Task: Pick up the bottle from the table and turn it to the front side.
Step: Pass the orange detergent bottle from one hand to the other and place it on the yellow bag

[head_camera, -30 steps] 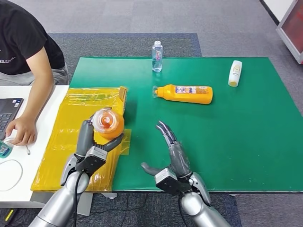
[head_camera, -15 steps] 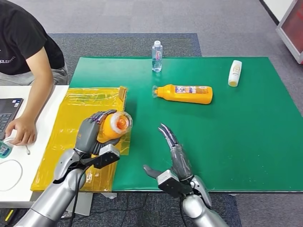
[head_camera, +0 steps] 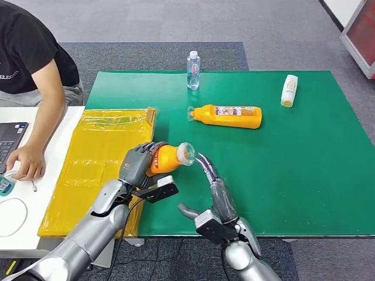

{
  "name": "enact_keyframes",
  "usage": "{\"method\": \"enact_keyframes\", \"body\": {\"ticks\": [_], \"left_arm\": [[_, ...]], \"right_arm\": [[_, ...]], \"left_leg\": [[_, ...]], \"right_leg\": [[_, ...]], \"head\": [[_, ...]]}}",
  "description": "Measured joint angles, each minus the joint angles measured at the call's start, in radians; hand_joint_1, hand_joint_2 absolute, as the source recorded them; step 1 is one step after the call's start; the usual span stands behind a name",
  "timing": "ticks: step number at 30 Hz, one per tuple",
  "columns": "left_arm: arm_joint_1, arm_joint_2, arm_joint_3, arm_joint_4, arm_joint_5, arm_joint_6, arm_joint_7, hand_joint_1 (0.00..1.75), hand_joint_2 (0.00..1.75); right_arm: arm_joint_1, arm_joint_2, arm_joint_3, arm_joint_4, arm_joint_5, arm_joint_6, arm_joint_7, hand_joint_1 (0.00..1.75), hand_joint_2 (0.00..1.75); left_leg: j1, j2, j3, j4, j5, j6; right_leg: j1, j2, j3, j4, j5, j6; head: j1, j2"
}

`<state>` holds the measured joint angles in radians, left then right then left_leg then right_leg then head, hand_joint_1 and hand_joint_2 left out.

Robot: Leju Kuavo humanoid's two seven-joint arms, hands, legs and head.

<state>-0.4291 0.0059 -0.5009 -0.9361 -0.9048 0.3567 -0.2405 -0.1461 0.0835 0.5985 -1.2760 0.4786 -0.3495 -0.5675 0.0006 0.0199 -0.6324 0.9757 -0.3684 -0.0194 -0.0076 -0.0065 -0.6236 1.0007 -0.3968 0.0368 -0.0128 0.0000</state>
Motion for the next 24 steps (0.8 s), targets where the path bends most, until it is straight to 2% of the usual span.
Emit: {"method": "enact_keyframes", "body": {"ticks": [9,16,21,23,24], "left_arm": [[-0.001,-0.012,-0.017,0.099,-0.026,0.002,0.041,1.75,1.75],[-0.001,-0.018,-0.021,0.117,-0.073,-0.047,0.089,1.75,1.75],[0.008,-0.018,-0.024,0.117,-0.096,-0.03,0.104,1.75,1.75],[0.015,-0.017,-0.025,0.117,-0.116,0.011,0.109,0.89,1.75],[0.019,-0.017,-0.023,0.118,-0.123,0.038,0.106,0.45,1.31]], "right_arm": [[0.025,0.0,-0.029,0.001,-0.005,-0.001,0.005,0.0,1.75],[0.037,0.002,-0.049,0.003,0.016,-0.018,0.017,0.0,1.75],[0.049,0.005,-0.063,0.003,0.023,-0.021,0.018,0.0,1.75],[0.053,0.007,-0.067,0.003,0.027,-0.02,0.017,0.0,1.75],[0.055,0.008,-0.068,0.004,0.028,-0.019,0.015,0.0,1.75]], "left_leg": [[0.0,0.0,0.0,0.0,0.001,-0.002],[0.0,0.0,0.0,0.0,0.001,-0.002],[0.0,0.0,0.0,0.0,0.001,-0.002],[0.0,0.0,0.0,0.0,0.001,-0.002],[0.0,0.0,0.0,0.0,0.001,-0.002]], "right_leg": [[0.0,0.0,-0.001,0.003,-0.001,-0.001],[0.0,0.0,-0.001,0.003,-0.001,-0.001],[0.0,0.0,-0.001,0.004,-0.001,-0.001],[0.0,0.0,-0.001,0.004,-0.001,-0.002],[0.0,0.0,-0.001,0.004,-0.002,-0.002]], "head": [[0.0,0.0],[0.0,0.0],[0.0,0.0],[0.0,0.0],[0.0,0.0]]}}
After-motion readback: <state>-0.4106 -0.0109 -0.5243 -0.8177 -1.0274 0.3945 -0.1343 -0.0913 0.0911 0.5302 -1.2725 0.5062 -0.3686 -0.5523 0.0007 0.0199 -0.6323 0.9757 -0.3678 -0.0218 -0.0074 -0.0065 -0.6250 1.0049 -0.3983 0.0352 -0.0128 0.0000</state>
